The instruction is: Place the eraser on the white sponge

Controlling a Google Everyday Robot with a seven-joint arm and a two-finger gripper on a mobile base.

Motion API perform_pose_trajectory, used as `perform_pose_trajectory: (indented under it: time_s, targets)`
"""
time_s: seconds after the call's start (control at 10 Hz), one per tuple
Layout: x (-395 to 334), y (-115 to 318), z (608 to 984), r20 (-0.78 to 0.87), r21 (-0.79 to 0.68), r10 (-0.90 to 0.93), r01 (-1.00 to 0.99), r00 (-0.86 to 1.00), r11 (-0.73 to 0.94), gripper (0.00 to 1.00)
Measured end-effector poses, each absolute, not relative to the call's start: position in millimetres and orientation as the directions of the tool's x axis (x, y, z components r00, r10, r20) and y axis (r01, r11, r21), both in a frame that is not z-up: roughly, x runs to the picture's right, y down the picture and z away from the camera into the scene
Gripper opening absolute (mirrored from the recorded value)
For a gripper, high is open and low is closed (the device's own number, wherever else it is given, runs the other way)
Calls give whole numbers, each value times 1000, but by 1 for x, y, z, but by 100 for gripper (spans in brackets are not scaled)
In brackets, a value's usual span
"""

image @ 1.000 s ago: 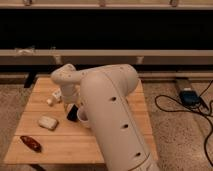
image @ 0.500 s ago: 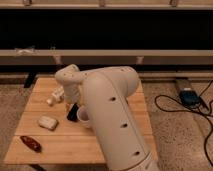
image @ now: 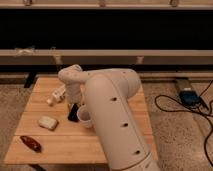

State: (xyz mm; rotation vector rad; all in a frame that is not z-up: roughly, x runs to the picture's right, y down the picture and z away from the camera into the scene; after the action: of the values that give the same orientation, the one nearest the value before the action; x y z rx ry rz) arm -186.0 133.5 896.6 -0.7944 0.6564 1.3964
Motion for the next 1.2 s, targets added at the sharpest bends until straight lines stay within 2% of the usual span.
perform_pose_trajectory:
  time_s: [0.2, 0.3, 0.7, 1.2]
  targets:
    - [-191, 124, 883, -786, -137, 610, -990, 103, -9, 6]
    - [-194, 116, 870, -765, -165, 631, -986, 128, -1, 0]
    - [-215, 109, 819, -695, -294, 665, -952, 275, 86, 0]
    - [-253, 139, 775, -594, -480, 618, -843, 515, 242, 0]
